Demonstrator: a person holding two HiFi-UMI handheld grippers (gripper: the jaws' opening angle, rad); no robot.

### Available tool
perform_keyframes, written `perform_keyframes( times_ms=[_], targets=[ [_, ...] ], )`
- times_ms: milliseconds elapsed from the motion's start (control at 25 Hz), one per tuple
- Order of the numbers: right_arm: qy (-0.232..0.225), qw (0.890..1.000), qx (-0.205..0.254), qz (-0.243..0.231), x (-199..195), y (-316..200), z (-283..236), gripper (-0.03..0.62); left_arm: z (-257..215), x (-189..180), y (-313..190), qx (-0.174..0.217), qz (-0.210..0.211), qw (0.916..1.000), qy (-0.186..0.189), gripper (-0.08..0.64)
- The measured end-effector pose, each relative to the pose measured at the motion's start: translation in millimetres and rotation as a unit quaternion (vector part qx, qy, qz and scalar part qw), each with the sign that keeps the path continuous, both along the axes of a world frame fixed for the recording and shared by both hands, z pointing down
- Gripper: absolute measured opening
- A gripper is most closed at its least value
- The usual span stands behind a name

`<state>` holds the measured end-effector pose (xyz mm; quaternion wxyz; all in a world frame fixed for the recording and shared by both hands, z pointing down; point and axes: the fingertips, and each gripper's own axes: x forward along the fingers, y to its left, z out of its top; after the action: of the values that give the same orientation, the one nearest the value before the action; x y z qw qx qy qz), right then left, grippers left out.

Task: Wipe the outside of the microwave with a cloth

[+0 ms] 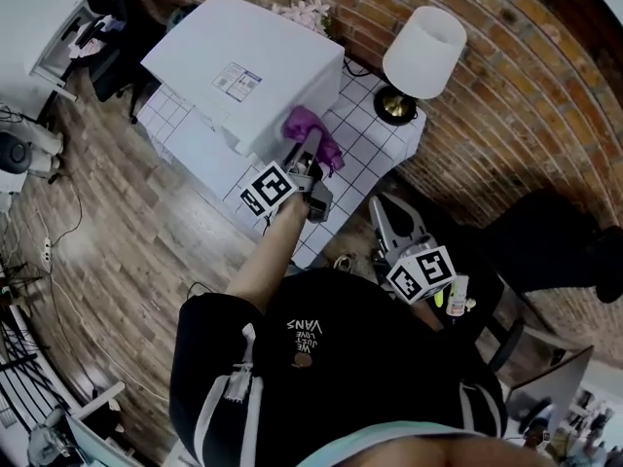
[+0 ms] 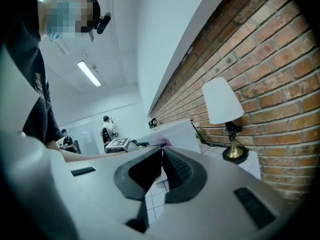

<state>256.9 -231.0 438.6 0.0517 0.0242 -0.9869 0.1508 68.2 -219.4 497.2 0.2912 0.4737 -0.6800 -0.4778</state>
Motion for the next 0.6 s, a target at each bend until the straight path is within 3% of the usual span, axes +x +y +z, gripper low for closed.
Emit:
perform_keyframes(
  times_ms=[360, 600],
  targets=[
    [0.004, 0.998, -0.005, -0.059, -19, 32, 3, 0.005, 43, 30, 91, -0.017, -0.048, 0.9970, 0.058, 0.141],
    [0.006, 0.998, -0.006, -0.056, -16, 32, 3, 0.005, 52, 20, 98, -0.028, -0.057, 0.9964, 0.057, 0.141]
  ],
)
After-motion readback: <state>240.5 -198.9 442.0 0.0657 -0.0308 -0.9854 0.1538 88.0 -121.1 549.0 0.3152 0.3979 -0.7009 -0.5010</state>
